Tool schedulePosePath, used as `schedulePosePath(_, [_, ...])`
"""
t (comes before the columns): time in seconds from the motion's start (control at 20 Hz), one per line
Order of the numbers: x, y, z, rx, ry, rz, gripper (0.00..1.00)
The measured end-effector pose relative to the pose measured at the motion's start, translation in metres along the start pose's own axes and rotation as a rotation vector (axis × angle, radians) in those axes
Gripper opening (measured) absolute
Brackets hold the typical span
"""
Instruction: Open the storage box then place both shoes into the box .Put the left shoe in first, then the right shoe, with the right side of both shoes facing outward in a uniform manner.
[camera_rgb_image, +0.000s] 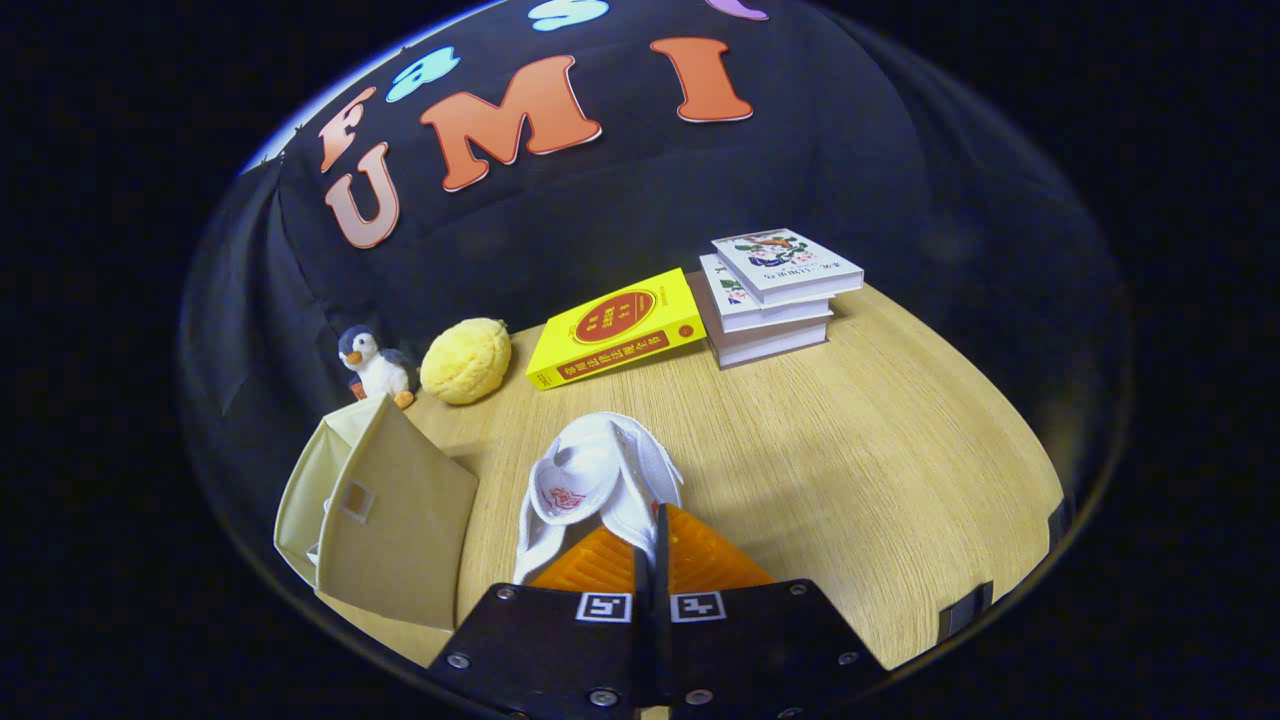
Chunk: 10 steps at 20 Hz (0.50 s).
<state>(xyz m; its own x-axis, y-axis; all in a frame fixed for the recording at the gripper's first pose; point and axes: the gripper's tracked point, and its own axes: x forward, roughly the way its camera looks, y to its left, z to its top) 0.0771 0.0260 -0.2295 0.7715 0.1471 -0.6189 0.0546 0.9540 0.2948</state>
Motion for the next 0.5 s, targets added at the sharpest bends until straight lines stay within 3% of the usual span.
schedulePosePath(0.5, [-0.048, 0.167, 0.042, 0.071, -0.119, 0.029, 0.00])
